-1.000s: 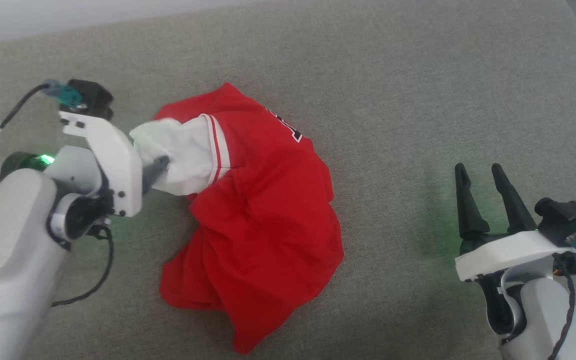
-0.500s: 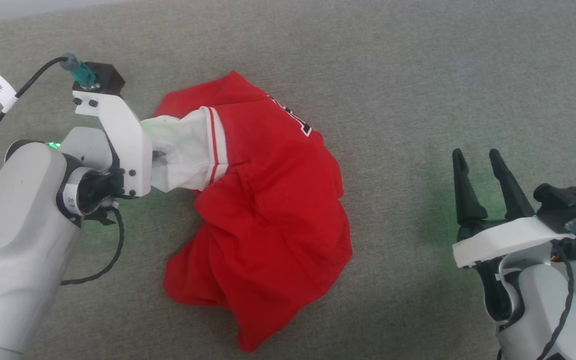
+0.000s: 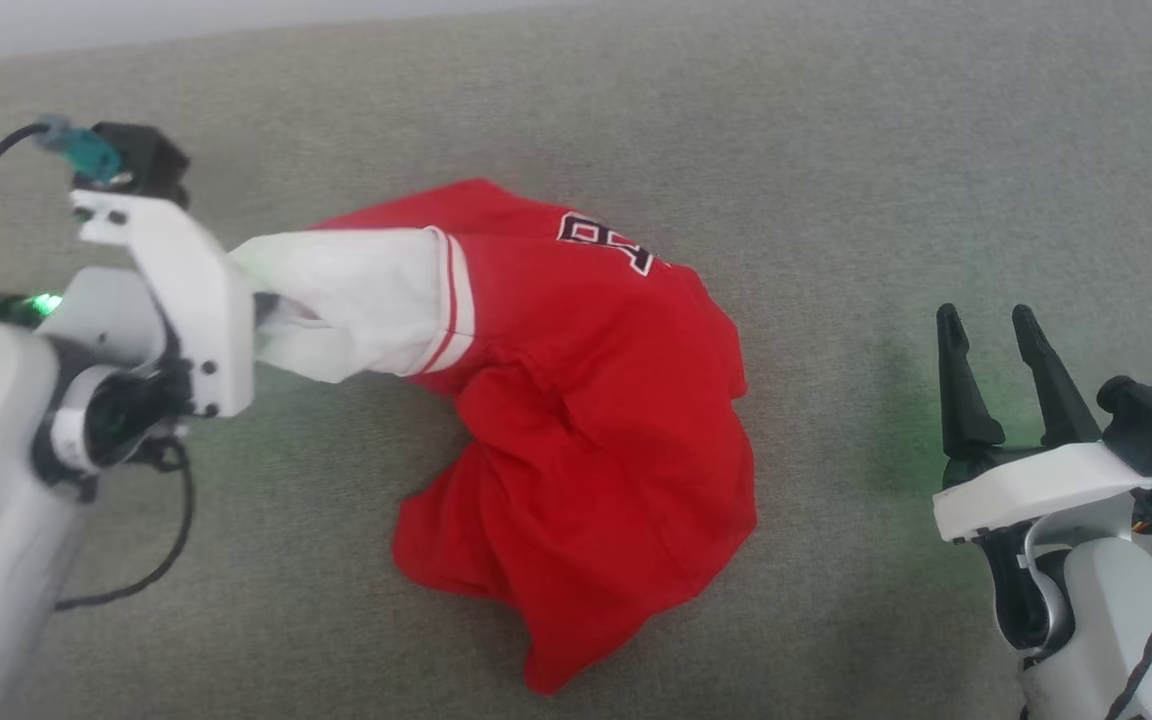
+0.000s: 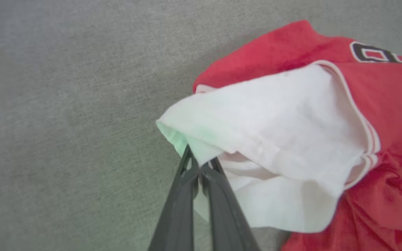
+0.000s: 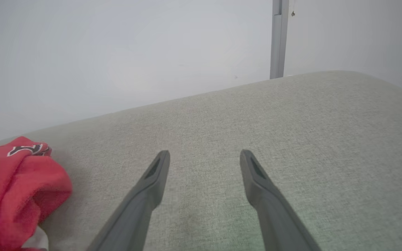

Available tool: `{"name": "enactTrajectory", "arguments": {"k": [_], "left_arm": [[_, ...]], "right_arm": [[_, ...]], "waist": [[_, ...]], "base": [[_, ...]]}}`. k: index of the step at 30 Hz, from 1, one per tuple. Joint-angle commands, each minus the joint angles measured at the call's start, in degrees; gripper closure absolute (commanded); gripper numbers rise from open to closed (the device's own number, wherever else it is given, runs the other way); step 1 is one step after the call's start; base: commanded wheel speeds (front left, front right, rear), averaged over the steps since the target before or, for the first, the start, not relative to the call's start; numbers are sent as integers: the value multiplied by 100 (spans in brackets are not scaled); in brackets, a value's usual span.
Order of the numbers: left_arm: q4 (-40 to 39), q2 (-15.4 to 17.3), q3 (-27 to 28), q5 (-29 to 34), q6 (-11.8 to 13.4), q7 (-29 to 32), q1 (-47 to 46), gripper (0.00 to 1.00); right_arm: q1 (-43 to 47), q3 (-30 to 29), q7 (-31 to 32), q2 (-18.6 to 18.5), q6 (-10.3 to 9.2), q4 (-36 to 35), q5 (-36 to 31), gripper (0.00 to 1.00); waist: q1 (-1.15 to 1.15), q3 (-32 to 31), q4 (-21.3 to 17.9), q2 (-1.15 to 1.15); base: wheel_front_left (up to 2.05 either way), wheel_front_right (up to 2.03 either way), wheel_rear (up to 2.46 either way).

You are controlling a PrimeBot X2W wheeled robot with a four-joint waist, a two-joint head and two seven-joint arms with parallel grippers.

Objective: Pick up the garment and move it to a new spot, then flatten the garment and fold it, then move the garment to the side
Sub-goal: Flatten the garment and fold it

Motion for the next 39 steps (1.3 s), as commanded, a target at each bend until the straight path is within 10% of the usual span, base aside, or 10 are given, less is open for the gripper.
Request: {"name": "enactTrajectory", "arguments": {"k": [1,14,17,18,19,39], "left_arm": [[-229,166,131,-59,167,35,291,100],[-539,489,461,-453,400,-204,1724,100],[-459,446,414,-457,323,-263,1779,55],[-467,450,409,-452,278,-286,1751,16],[-479,466,416,-440,261,-297,1706,0],[-538,341,-156,-133,379,550,775,0]], "right_arm": [[65,-18,-37,-16,-1,-27,-40,0],[76,29,-34,-39,-1,-18,-13,0],[62,34,-34,-53,-1,-13,-4,0],[63,39,-34,-58,-1,-10,-7,0],[67,42,-34,-63,-1,-7,-11,0],[132,150,-12,-57,-1,-24,52,0]], "waist": [[0,-52,73,0],[0,-82,160,0],[0,-94,167,0],[0,-104,169,0],[0,-115,170,0],[0,-305,87,0]], "base": [[0,0,0],[0,0,0],[0,0,0],[0,0,0],[0,0,0],[0,0,0]]}}
